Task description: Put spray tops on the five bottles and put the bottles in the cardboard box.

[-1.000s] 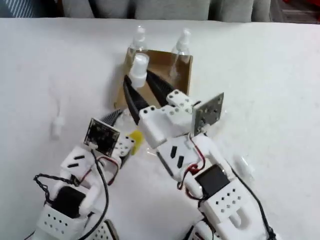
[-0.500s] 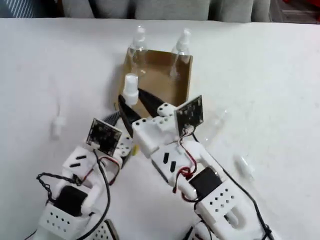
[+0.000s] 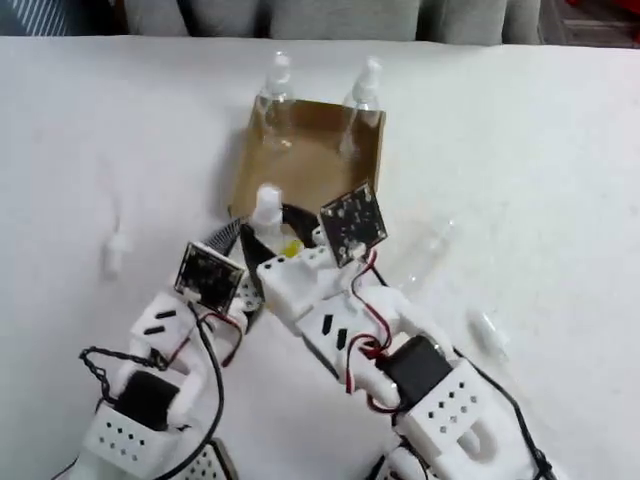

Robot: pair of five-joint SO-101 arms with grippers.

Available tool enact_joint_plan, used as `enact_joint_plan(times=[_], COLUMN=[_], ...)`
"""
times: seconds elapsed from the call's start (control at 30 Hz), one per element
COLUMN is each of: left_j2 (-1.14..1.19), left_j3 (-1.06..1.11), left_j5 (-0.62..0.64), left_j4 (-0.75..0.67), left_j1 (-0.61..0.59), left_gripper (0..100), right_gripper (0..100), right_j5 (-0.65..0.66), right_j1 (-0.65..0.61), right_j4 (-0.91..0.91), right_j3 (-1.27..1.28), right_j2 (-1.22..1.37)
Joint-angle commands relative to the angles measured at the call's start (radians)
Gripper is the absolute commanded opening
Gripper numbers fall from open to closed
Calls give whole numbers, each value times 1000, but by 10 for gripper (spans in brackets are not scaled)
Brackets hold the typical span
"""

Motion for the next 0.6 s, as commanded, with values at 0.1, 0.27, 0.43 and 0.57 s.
enact_joint_plan(times=[0.1, 0.27, 0.43, 0.57], left_j2=[-15, -15, -15, -15], left_j3=[-11, -9, -9, -9], left_j5=[-12, -12, -12, -12], left_j4=[-40, -40, -40, -38], left_j1=[2, 1, 1, 1], left_gripper=[20, 20, 20, 20], right_gripper=[252, 253, 239, 75], right_j5=[3, 81, 92, 94], right_j1=[-10, 24, 124, 154], right_j4=[183, 390, 507, 532], right_j3=[-184, -342, -477, -500], right_j2=[-7, -7, -7, -7])
